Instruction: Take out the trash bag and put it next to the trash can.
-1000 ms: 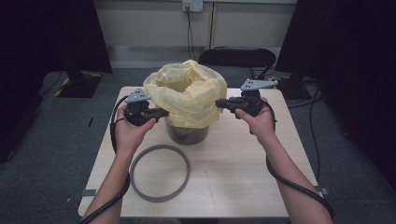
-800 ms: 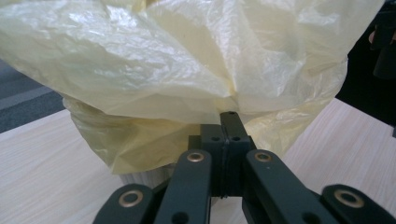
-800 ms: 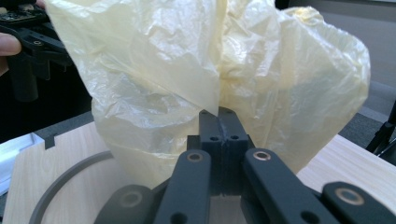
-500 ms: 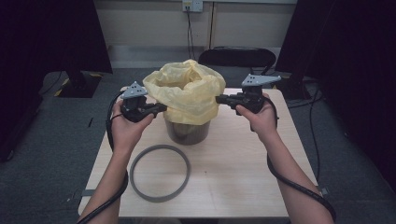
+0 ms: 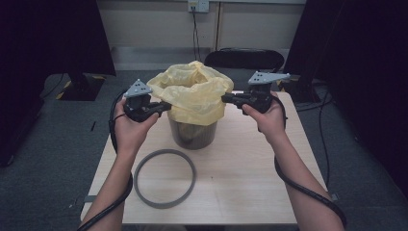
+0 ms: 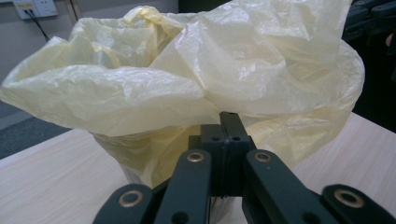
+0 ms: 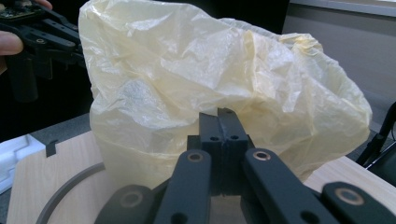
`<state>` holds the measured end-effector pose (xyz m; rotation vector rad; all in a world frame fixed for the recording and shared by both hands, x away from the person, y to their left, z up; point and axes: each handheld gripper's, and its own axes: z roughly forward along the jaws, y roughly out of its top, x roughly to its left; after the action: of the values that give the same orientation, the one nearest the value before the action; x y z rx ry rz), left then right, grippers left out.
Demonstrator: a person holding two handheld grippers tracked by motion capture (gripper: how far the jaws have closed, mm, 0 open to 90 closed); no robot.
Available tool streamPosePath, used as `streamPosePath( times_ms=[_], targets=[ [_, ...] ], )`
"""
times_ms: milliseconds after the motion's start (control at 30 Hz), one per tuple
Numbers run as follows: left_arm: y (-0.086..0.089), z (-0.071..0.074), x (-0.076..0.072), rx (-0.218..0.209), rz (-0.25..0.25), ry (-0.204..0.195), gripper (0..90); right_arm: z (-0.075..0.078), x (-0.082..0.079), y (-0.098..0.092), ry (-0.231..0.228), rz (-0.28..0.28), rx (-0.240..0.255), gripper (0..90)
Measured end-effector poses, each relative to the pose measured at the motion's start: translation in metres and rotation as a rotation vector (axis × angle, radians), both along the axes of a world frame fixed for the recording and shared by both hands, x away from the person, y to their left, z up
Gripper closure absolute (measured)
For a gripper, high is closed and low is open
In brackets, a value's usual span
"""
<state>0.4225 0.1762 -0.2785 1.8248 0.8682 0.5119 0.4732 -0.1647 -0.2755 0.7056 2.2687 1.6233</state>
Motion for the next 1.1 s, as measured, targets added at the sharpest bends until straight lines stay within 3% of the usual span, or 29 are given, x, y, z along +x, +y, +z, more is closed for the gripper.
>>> streamPosePath(
  times_ms=[633,833,933,1000,1100],
  targets=[
    [0.006,0.018,0.005,-0.016,0.042,-0.007,90.0,0.016,0.007,0.008,-0.015,-0.009,0.000,90.0],
    [0.006,0.023,0.012,-0.023,0.050,-0.021,90.0,0.019,0.011,0.016,-0.025,0.001,-0.008,90.0],
    [0.002,0.024,0.016,-0.052,0.043,-0.018,90.0,0.019,0.015,0.019,-0.024,0.006,0.001,90.0],
    [-0.003,0.025,0.019,-0.028,0.043,-0.023,90.0,0.019,0.017,0.022,-0.027,0.009,-0.004,90.0],
    [-0.007,0.024,0.026,-0.028,0.040,-0.025,90.0,0.019,0.020,0.027,-0.030,0.019,-0.013,90.0]
  ],
)
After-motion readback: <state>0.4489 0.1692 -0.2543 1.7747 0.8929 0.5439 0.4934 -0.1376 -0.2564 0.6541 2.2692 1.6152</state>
